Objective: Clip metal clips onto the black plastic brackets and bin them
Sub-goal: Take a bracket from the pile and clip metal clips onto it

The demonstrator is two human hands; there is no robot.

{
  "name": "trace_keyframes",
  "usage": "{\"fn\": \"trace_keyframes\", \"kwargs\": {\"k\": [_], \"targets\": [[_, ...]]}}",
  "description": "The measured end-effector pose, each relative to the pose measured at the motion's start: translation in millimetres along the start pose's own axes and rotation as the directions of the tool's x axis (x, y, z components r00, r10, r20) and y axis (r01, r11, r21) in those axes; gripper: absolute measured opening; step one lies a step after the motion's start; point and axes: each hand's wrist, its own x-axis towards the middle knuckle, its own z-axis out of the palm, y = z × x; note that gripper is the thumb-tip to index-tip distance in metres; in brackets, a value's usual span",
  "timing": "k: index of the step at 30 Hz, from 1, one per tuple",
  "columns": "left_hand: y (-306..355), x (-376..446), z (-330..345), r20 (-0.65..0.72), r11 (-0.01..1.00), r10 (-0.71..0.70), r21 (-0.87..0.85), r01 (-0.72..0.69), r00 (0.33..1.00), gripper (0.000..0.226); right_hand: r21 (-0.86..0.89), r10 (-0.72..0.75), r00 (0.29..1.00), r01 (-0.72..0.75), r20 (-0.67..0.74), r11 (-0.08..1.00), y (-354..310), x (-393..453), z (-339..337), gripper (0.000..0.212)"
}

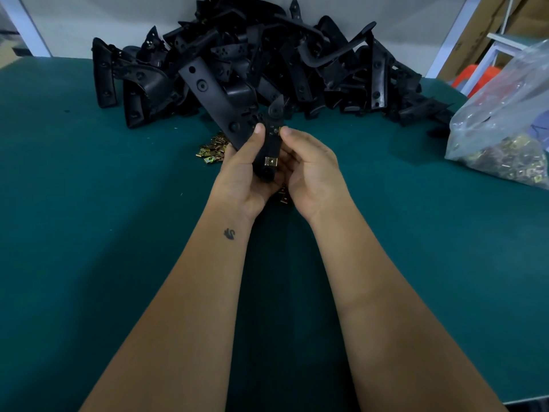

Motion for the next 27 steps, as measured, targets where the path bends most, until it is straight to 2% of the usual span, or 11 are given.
{"fn": "trace_keyframes", "kwargs": {"k": [9, 21, 24, 27], "targets": [[-1.2, 2.8, -1.9, -0.029, 0.999, -0.018, -0.033, 0.017, 0.999, 0.025, 0.037, 0.009, 1.000, -0.008, -0.023, 0.999, 5.4, -1.3, 2.6, 0.009], [-4.8, 5.2, -1.6, -0.018, 1.000, 0.002, -0.001, -0.003, 1.000, 0.024, -0.065, -0.010, 0.997, 0.005, -0.082, 0.998, 5.9, -3.6, 5.9, 0.021], [-3.8, 4.5, -1.4, -0.022, 0.999, -0.031, -0.017, 0.031, 0.999, 0.032, -0.132, -0.058, 0.996, 0.048, -0.073, 0.990, 5.3, -3.9, 7.7, 0.022], [-2.4, 3.4, -0.2, -0.043, 0.994, -0.073, -0.090, 0.069, 0.996, 0.023, -0.238, -0.148, 0.985, 0.124, -0.085, 0.963, 8.4, -4.3, 11.3, 0.015]]}}
